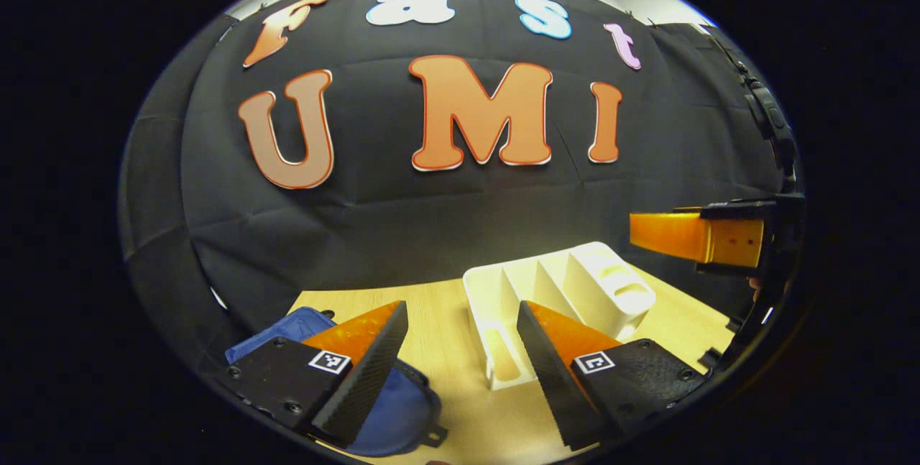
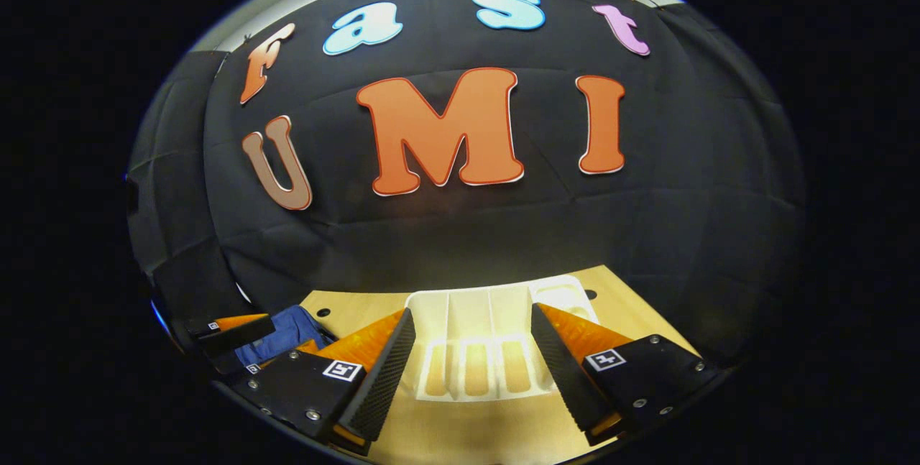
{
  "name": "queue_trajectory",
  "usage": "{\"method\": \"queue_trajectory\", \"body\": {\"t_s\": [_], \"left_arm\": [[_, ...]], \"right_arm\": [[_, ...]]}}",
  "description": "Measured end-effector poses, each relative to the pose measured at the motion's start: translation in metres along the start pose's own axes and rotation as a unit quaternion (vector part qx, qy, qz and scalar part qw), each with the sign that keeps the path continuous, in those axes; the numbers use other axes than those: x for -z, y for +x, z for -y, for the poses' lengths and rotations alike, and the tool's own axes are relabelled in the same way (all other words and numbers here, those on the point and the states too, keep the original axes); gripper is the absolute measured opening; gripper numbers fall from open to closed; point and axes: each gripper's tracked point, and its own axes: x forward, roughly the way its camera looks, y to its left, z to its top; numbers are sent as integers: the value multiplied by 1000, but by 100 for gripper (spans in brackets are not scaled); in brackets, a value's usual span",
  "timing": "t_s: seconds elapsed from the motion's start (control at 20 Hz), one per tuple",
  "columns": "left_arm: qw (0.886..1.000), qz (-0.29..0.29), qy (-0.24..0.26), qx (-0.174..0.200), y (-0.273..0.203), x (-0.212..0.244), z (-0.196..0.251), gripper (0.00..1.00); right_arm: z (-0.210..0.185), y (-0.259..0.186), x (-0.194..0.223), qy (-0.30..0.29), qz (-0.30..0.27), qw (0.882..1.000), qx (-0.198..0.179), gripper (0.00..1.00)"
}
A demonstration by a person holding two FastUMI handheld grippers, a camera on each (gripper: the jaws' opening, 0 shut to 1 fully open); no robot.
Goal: Open the schoolbag, grab two books from the bookshelf and put them into the schoolbag.
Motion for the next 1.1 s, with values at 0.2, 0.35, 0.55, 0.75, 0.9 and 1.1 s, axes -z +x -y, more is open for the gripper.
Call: {"method": "queue_trajectory", "body": {"t_s": [0.2,0.35,0.55,0.75,0.9,1.1], "left_arm": [[997,53,-16,-56,-4,-34,44,95],[994,56,-28,-90,-10,-35,60,95],[992,84,-16,-98,-12,-50,74,95],[989,110,-16,-102,-11,-61,80,95],[990,106,-16,-96,-7,-61,82,93],[989,120,-7,-90,-4,-70,74,95]], "right_arm": [[37,4,-16,-19,32,999,-38,97],[53,0,-19,-38,50,997,-52,97],[62,-3,-9,-42,54,996,-63,97],[75,-3,-3,-44,53,996,-55,97],[79,-1,-5,-36,55,997,-48,97],[77,1,-11,-29,66,997,-36,97]]}}
